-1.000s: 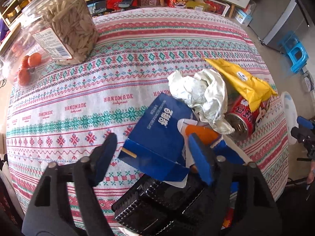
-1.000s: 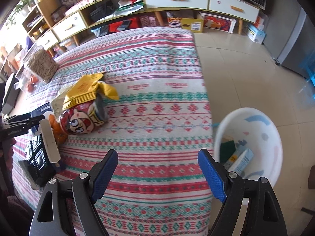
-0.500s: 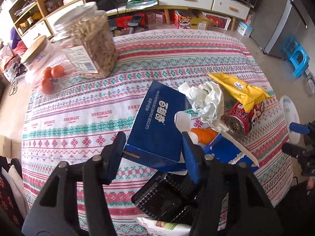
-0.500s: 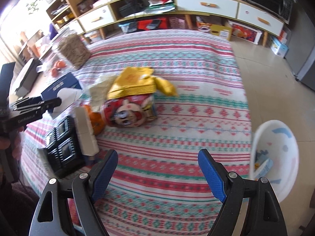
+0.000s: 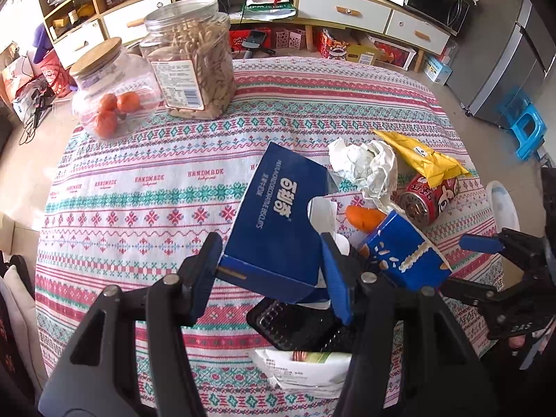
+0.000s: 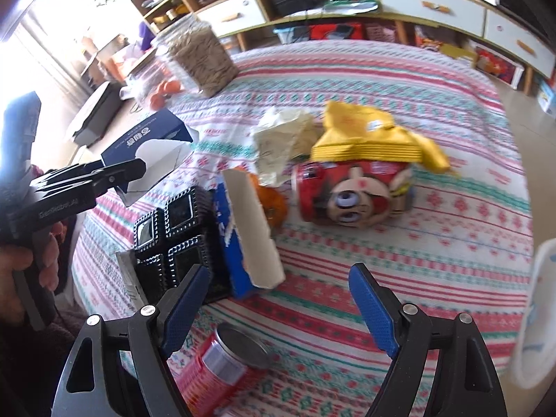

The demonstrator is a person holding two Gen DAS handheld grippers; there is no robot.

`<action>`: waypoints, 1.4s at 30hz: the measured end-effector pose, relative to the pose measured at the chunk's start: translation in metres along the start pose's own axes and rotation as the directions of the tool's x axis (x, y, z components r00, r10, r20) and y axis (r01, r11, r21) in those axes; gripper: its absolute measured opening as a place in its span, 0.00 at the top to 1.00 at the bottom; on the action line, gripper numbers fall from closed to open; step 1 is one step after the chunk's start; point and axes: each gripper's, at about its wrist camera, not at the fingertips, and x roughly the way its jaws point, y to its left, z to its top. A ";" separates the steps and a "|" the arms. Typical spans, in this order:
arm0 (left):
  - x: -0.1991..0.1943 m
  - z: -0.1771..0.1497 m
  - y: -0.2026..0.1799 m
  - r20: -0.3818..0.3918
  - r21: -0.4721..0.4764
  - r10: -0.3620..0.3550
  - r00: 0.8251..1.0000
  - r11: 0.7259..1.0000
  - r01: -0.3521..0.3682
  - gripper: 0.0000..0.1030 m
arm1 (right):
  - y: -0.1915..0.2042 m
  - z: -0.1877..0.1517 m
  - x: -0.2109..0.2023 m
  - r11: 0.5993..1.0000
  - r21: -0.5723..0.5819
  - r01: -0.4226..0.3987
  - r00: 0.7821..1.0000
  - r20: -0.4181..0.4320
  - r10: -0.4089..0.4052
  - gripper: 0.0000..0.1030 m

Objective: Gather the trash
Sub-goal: 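Grasp the white paper strip with the right tool while the left tool holds the box, then carry both items over the white bin and release them from both tools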

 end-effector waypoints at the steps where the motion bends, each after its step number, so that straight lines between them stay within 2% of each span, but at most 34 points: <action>1: -0.001 -0.001 0.001 0.002 -0.006 -0.002 1.000 1.000 0.002 0.44 | 0.001 0.001 0.005 1.000 -0.003 -0.004 1.000 -0.008 0.004 0.21; 7: -0.006 -0.008 0.003 0.008 -0.024 -0.010 1.000 1.000 0.010 0.44 | 0.005 0.004 0.025 0.999 0.004 -0.054 0.998 -0.045 0.054 0.36; 12: -0.010 -0.009 0.002 0.017 -0.038 -0.015 1.000 0.999 0.015 0.44 | 0.009 0.005 0.029 0.997 0.003 -0.077 0.996 -0.042 0.077 0.61; 13: -0.011 -0.009 0.001 0.020 -0.039 -0.017 1.000 0.999 0.018 0.44 | 0.010 0.006 0.028 0.996 -0.002 -0.085 0.996 -0.039 0.085 0.71; 16: -0.014 -0.008 -0.003 0.029 -0.037 -0.023 0.999 0.999 0.024 0.44 | 0.013 0.006 0.020 0.996 -0.018 -0.090 0.996 -0.021 0.089 0.78; 23: -0.018 -0.007 -0.017 0.045 -0.030 -0.040 0.998 0.999 0.041 0.44 | 0.006 0.003 -0.006 0.996 -0.024 -0.088 0.996 0.027 0.088 0.78; 32: -0.018 -0.006 -0.041 0.052 -0.008 -0.072 0.996 0.997 0.073 0.44 | -0.026 -0.008 -0.048 0.996 0.025 -0.090 0.992 0.088 0.088 0.78; 42: -0.021 -0.006 -0.085 0.061 0.058 -0.123 0.991 0.991 0.119 0.44 | -0.068 -0.030 -0.088 0.994 0.097 -0.046 0.988 0.154 0.030 0.78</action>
